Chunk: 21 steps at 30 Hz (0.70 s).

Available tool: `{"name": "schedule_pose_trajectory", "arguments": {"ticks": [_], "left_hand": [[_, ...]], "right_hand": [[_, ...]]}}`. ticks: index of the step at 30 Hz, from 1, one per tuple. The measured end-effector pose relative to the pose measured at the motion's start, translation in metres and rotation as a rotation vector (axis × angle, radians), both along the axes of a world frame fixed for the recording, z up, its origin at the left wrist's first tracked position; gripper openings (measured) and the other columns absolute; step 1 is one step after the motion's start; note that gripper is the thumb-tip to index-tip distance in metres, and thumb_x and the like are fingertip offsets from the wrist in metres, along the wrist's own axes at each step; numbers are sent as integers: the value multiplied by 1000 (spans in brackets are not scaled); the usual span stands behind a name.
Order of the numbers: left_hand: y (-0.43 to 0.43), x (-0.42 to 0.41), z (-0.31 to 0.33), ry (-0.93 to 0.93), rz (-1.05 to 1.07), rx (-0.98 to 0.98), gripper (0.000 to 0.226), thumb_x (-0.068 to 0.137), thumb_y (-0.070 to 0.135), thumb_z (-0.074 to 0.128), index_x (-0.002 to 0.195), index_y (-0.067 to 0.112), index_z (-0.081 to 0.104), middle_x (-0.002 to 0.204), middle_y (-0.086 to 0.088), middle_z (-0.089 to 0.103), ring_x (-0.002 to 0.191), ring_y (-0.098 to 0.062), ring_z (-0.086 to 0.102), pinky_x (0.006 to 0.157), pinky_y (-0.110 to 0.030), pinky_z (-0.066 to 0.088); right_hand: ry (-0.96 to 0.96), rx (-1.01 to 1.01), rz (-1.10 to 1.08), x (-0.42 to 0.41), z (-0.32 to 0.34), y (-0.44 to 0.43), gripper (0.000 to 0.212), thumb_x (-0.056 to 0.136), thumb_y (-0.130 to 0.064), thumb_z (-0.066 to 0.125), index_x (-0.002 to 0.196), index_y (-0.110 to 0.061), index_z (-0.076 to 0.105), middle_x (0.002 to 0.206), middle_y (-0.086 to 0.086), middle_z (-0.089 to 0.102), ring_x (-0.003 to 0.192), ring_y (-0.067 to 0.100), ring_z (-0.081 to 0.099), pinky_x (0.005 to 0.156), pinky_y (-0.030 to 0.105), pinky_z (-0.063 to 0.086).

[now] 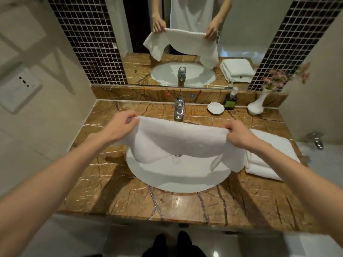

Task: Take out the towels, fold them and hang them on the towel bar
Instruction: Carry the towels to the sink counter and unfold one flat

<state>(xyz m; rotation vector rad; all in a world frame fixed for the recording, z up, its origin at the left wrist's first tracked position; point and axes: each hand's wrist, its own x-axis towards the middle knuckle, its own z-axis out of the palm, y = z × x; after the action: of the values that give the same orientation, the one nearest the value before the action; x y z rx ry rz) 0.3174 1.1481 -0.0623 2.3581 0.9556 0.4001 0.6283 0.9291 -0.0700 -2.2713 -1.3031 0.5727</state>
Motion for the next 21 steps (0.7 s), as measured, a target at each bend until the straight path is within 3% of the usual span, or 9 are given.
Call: {"name": "schedule_pose_trajectory", "arguments": {"ticks": [2,4,7,11,13,18,21], "left_hand": [[2,-3,-5,33,-12,10,17,96,29,47,100,22,62,99,3,62,92,-15,56,80,-34,47],[3,-6,-8,28,-24,7,15,96,29,48,98,24,61,98,4,61,91,-16,56,78,-33,46],[6,-7,-8,5,-67,18,12,96,28,48,94,26,59,95,3,61,89,-15,56,78,-32,42],[9,-8,-5,-11,-114,43,13,97,23,47,90,23,58,90,3,60,83,-12,54,74,-28,37],[13,-12,-3,-20,-111,55,14,98,22,47,90,19,59,90,0,62,84,-15,55,70,-26,35],[21,-29,-7,94,-105,34,13,96,26,49,93,21,60,96,1,63,89,-17,57,74,-30,43],[27,-36,-11,213,-112,97,12,93,28,55,100,19,59,100,-1,62,91,-20,57,76,-36,48]], "right_hand": [[-145,-85,78,1,-6,-7,25,70,14,46,71,-4,63,74,11,61,72,24,53,57,32,39],[-256,-167,94,0,-14,-14,22,71,8,48,70,-10,61,72,8,59,73,27,54,56,32,44],[-343,-228,-11,-3,-30,-22,17,70,-4,53,60,-18,50,65,5,54,67,27,54,48,26,30],[-435,-289,-141,-8,-57,-27,8,74,-12,52,80,-16,55,80,3,59,80,29,57,69,34,42],[-377,-283,-205,-6,-70,-34,11,78,-13,50,86,-19,50,84,4,56,87,31,58,77,40,43],[-293,-105,-286,-3,-96,-41,11,86,-7,43,88,-17,44,83,9,61,72,31,53,61,34,36],[-257,9,-310,0,-88,-36,16,88,-1,42,94,-15,45,86,7,57,73,28,52,60,37,41]]}}
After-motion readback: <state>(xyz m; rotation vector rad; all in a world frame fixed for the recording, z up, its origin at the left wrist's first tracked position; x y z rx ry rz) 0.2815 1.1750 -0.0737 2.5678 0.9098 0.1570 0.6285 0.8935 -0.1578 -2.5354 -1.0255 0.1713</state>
